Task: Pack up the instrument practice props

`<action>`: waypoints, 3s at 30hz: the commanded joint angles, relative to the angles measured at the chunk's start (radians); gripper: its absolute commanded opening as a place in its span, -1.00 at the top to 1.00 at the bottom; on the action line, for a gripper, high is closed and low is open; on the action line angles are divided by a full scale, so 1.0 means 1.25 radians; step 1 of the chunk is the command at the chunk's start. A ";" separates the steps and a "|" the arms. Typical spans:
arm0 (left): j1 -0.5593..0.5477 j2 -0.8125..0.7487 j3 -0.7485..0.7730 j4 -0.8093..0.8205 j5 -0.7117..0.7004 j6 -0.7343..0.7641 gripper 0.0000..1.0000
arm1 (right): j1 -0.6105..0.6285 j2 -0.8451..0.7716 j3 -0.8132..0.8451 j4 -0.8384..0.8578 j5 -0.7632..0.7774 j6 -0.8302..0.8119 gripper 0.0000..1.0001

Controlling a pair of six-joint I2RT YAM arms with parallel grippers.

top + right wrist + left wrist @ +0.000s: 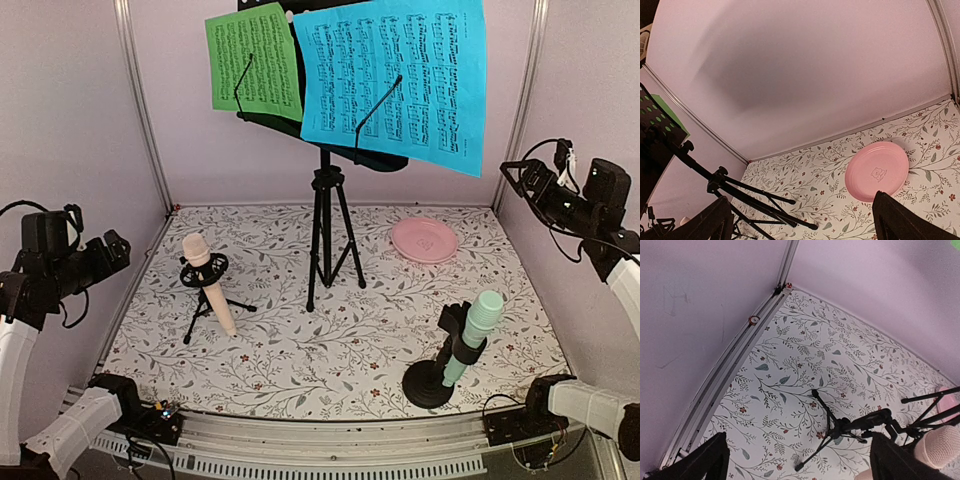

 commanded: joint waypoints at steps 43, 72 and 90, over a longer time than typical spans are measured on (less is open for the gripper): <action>-0.005 -0.012 -0.011 0.016 -0.008 -0.002 -0.95 | 0.309 0.209 0.308 -0.924 -0.062 -0.027 -0.98; -0.005 -0.018 -0.013 0.008 -0.040 -0.023 -0.93 | 0.589 0.321 0.289 -0.938 -0.068 -0.004 -0.84; -0.005 -0.010 -0.013 0.008 -0.043 -0.024 -0.93 | 0.589 0.309 0.268 -0.937 -0.023 -0.031 -0.49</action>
